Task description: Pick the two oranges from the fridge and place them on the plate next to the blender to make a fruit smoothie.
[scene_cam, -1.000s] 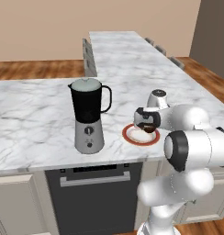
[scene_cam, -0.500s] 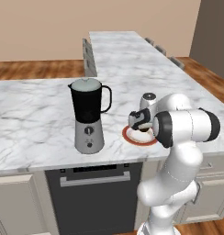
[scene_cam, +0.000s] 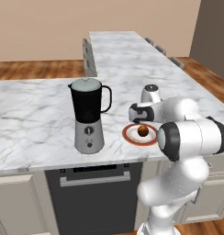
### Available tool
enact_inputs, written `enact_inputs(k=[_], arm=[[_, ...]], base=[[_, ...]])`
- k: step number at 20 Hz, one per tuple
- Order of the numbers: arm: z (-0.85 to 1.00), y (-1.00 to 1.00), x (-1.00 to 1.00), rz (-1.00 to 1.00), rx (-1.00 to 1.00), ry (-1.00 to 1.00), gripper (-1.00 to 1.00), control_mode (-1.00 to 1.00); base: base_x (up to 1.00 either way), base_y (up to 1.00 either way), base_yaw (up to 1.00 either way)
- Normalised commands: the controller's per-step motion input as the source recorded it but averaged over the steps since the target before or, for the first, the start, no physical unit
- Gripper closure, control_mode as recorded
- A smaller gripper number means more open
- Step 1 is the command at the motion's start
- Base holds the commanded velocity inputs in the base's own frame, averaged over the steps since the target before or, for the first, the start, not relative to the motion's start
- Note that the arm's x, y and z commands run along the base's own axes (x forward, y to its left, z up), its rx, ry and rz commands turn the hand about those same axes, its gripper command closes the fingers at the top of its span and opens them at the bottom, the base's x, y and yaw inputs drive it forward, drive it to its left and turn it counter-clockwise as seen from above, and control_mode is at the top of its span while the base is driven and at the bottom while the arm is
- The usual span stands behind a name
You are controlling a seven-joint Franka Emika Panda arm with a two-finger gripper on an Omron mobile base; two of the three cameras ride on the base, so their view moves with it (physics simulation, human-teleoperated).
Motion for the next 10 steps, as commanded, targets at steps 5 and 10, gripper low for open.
enact_inputs(k=[5,10], arm=[[0.94,0.00,-1.00,0.00,0.03,0.00,-1.00,-1.00],[0.47,-0.10,-1.00,0.00,0.03,-0.01,-1.00,-1.00]], base=[[0.00,0.00,0.00],[0.00,0.00,0.00]])
